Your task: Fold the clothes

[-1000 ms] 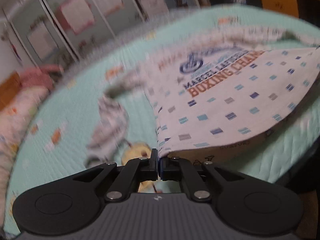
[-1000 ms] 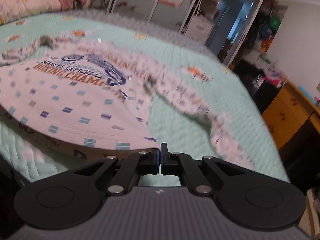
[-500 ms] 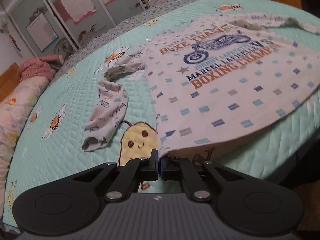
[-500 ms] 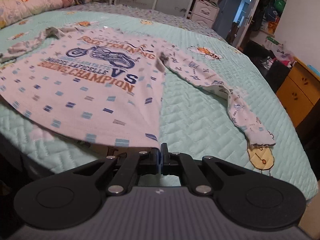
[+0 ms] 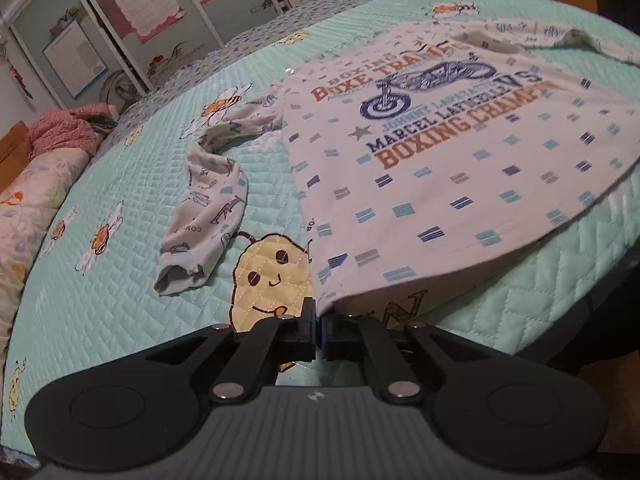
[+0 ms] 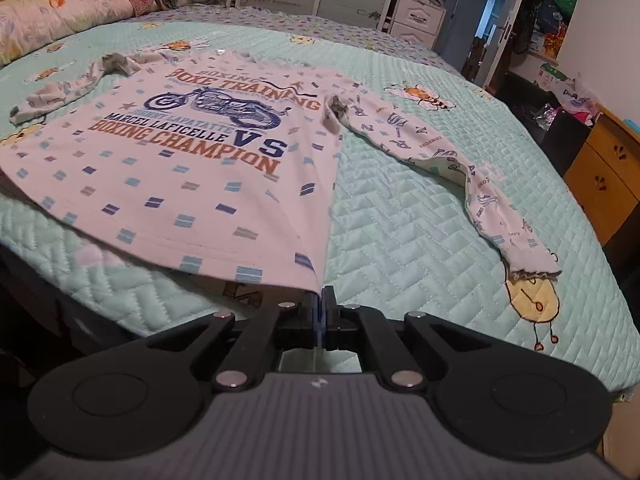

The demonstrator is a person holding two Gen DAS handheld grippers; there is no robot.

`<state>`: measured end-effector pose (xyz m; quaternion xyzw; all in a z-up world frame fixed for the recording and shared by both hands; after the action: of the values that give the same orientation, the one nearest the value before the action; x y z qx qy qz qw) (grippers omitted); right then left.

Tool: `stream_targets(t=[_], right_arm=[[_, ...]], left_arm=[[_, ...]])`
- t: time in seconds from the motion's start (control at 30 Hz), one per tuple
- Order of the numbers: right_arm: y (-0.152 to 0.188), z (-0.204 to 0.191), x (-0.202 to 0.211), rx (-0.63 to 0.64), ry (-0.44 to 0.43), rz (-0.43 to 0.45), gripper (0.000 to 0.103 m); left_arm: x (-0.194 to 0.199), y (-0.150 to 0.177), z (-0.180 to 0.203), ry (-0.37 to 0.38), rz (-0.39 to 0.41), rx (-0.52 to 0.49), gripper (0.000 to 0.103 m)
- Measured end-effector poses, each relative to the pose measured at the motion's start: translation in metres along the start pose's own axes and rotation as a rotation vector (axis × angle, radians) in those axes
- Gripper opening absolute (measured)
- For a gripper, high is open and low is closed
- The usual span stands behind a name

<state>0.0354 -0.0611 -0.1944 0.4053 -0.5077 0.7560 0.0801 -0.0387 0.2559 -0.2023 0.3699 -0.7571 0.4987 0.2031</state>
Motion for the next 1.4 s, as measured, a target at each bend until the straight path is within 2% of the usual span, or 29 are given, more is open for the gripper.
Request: stream_targets(t=[0.17,0.2,0.23,0.27,0.3,0.33,0.37,0.4,0.47,0.63,0.7,0.77,0.9,1.0,1.07,1.13,1.3,1.37,1.4], right_arm=[[0.013,0.011,0.001,-0.099,-0.051,-0.015,0.006],[0.014,0.013,0.003,-0.114,-0.075,-0.023,0.014],[0.016,0.014,0.006,-0.127,-0.102,-0.034,0.026],[0.019,0.016,0.009,-0.146,-0.126,-0.042,0.032],[0.021,0.019,0.012,-0.171,-0.150,-0.052,0.043],[0.024,0.022,0.015,-0.198,-0.169,-0.059,0.050],[0.025,0.027,0.019,-0.232,-0.178,-0.061,0.050],[0.026,0.032,0.023,-0.266,-0.188,-0.063,0.050],[0.023,0.042,0.027,-0.352,-0.219,-0.038,0.050],[0.007,0.068,0.034,-0.586,-0.314,0.060,0.050],[-0.005,0.072,0.024,-0.661,-0.363,0.087,0.050],[-0.017,0.076,0.009,-0.710,-0.381,0.111,0.050],[-0.035,0.084,-0.032,-0.761,-0.372,0.096,0.050],[-0.046,0.090,-0.061,-0.833,-0.396,0.093,0.049],[-0.055,0.094,-0.079,-0.845,-0.386,0.089,0.049],[-0.065,0.096,-0.095,-0.823,-0.364,0.082,0.049],[-0.084,0.086,-0.126,-0.754,-0.383,0.055,0.048],[-0.092,0.079,-0.133,-0.678,-0.370,0.043,0.033],[-0.096,0.075,-0.136,-0.639,-0.365,0.036,0.016]], left_arm=[[-0.005,0.005,0.003,0.040,-0.018,-0.020,0.003],[-0.004,0.005,0.002,0.051,-0.014,-0.018,0.003],[-0.003,0.005,0.000,0.061,-0.017,-0.011,0.003],[-0.003,0.006,-0.002,0.070,-0.021,-0.002,0.005],[-0.003,0.007,-0.004,0.080,-0.026,0.006,0.009],[-0.002,0.008,-0.007,0.085,-0.034,0.021,0.012],[0.000,0.009,-0.011,0.090,-0.043,0.043,0.020],[0.002,0.010,-0.015,0.095,-0.052,0.067,0.027],[0.006,0.014,-0.023,0.119,-0.080,0.123,0.035],[0.006,0.038,-0.047,0.119,-0.188,0.270,0.036],[0.012,0.036,-0.056,0.115,-0.170,0.333,0.036],[0.022,0.017,-0.056,0.149,-0.109,0.356,0.036],[0.040,-0.035,-0.033,0.257,0.044,0.324,0.038],[0.030,-0.067,-0.002,0.338,0.078,0.314,0.044],[0.007,-0.078,0.016,0.361,0.048,0.321,0.044],[-0.017,-0.080,0.029,0.337,-0.007,0.341,0.044],[-0.045,-0.065,0.042,0.351,-0.093,0.422,0.044],[-0.045,-0.061,0.039,0.353,-0.094,0.426,0.044],[-0.046,-0.061,0.039,0.355,-0.098,0.432,0.044]])
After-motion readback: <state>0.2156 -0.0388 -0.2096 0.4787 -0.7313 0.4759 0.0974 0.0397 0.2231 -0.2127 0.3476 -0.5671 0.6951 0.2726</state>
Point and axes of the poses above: each gripper's, at about its wrist camera, not at the fingertips, and x roughly against the way its jaws point, z to its right, y to its underside, the point moved 8 cm from there along -x, roughly the way its jaws point, and after that the axes turned 3 degrees about -y, right-handed, at the moved point
